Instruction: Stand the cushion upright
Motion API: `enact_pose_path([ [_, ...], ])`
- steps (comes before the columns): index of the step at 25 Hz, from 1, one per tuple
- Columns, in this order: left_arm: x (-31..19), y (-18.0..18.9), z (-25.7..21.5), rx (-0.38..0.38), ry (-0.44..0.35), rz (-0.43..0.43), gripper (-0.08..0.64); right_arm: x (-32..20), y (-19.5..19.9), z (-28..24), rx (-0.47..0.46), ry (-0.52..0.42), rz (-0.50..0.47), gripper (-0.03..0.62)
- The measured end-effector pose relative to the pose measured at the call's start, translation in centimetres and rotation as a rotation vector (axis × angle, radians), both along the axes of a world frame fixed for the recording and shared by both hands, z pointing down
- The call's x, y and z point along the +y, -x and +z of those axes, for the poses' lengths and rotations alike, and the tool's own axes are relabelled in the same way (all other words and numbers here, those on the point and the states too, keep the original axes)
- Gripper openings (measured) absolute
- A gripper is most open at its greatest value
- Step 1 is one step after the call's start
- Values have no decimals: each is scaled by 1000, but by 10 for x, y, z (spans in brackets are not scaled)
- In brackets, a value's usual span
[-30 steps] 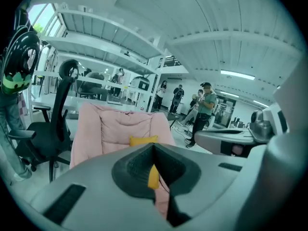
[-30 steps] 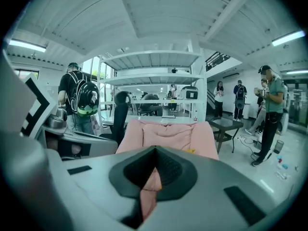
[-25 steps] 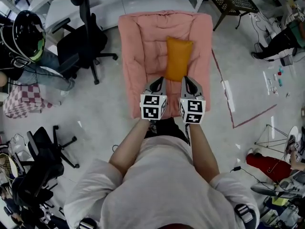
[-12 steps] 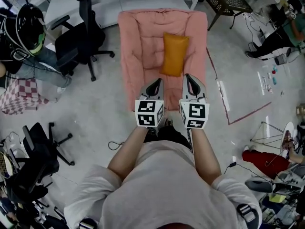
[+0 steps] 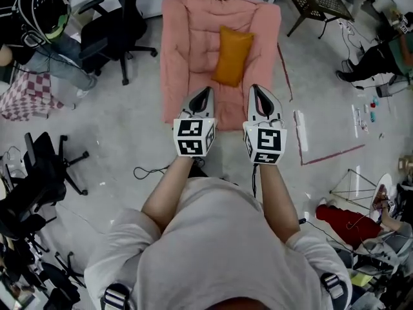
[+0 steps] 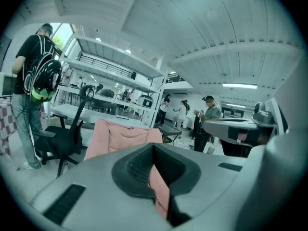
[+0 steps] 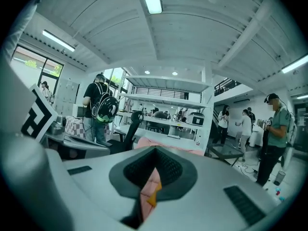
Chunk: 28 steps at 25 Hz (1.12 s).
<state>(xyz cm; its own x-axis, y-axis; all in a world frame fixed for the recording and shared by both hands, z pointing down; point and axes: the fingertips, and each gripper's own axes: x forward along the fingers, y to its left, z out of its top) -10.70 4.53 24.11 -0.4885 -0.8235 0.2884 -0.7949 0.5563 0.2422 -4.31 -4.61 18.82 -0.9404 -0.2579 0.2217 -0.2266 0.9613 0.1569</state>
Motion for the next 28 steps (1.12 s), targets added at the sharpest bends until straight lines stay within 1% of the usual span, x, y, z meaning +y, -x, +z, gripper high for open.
enact_pose_path([
  [3, 2, -26, -5, -35, 4, -36, 14, -1, -30, 0, -20, 14, -25, 8],
  [7, -6, -64, -17, -84, 0, -56, 14, -4, -65, -2, -51, 27, -62, 8],
  [10, -17, -94, -24, -122, 17, -51, 14, -9, -87, -9, -97, 69, -93, 8],
  [13, -24, -122, -27, -130, 27, -37, 14, -14, -108, -10, -127, 106, -92, 8],
  [19, -6, -148, -32, -169, 57, -60, 14, 0, -136, -4, -138, 109, -73, 8],
  [23, 1, -169, -40, -200, 33, -72, 14, 1, -157, -7, -153, 123, -61, 8],
  [26, -4, -182, -46, -230, 23, -55, 14, -4, -168, -11, -164, 116, -58, 8],
  [28, -9, -189, -47, -236, 17, -39, 14, -7, -173, -11, -164, 114, -53, 8],
])
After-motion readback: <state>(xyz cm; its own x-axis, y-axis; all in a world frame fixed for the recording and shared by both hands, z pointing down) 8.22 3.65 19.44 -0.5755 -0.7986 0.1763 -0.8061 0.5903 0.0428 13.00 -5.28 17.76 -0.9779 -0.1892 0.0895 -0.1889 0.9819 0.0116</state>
